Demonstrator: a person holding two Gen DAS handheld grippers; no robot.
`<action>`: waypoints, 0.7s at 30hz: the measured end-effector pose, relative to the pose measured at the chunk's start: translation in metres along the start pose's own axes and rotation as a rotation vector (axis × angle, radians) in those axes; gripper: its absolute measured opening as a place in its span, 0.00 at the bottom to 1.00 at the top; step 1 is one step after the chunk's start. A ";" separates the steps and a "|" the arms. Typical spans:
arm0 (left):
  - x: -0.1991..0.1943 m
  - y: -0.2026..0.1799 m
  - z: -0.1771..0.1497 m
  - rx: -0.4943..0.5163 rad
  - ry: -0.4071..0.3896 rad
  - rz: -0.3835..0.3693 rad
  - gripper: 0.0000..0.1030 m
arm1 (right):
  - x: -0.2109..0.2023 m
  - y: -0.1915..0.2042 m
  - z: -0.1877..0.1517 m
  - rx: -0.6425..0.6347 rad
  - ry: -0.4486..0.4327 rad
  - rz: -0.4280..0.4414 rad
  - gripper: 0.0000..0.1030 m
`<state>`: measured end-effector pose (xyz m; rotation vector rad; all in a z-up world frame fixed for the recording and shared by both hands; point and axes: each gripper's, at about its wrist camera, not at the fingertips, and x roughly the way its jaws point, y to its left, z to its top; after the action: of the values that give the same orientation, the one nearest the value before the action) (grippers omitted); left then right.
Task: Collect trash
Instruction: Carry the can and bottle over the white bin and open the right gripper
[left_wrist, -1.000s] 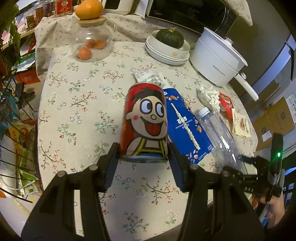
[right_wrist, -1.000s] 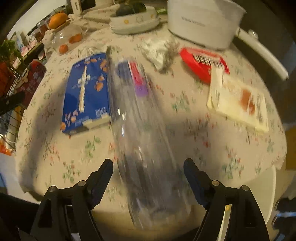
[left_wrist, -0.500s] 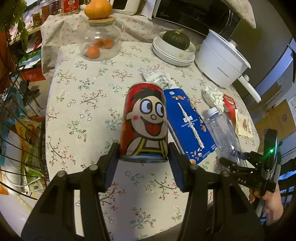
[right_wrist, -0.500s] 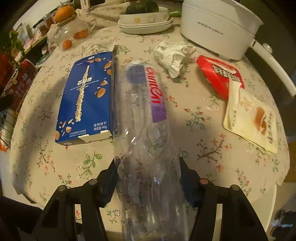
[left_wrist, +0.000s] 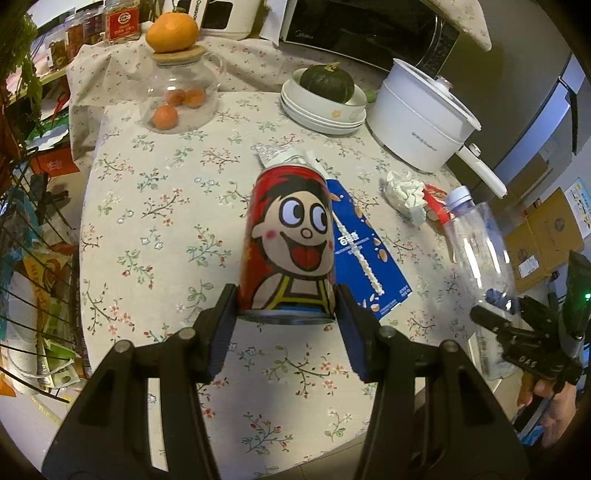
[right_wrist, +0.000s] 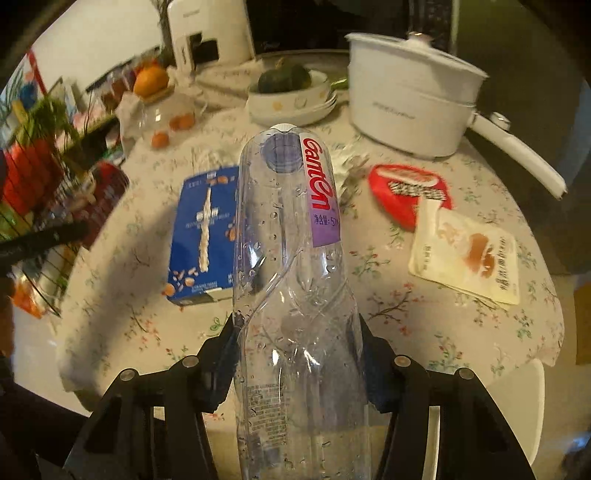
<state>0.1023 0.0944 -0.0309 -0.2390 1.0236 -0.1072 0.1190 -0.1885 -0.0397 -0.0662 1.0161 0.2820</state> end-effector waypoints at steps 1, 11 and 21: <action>0.000 -0.001 0.000 0.003 -0.001 -0.002 0.53 | -0.005 -0.003 -0.001 0.009 -0.010 -0.006 0.56; -0.004 -0.024 -0.002 0.042 -0.008 -0.079 0.53 | -0.057 -0.047 -0.021 0.136 -0.088 0.032 0.56; 0.003 -0.096 -0.006 0.150 0.025 -0.216 0.53 | -0.095 -0.126 -0.064 0.274 -0.115 -0.023 0.56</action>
<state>0.1010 -0.0001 -0.0128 -0.2113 1.0070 -0.3825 0.0523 -0.3407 -0.0021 0.1846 0.9308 0.1217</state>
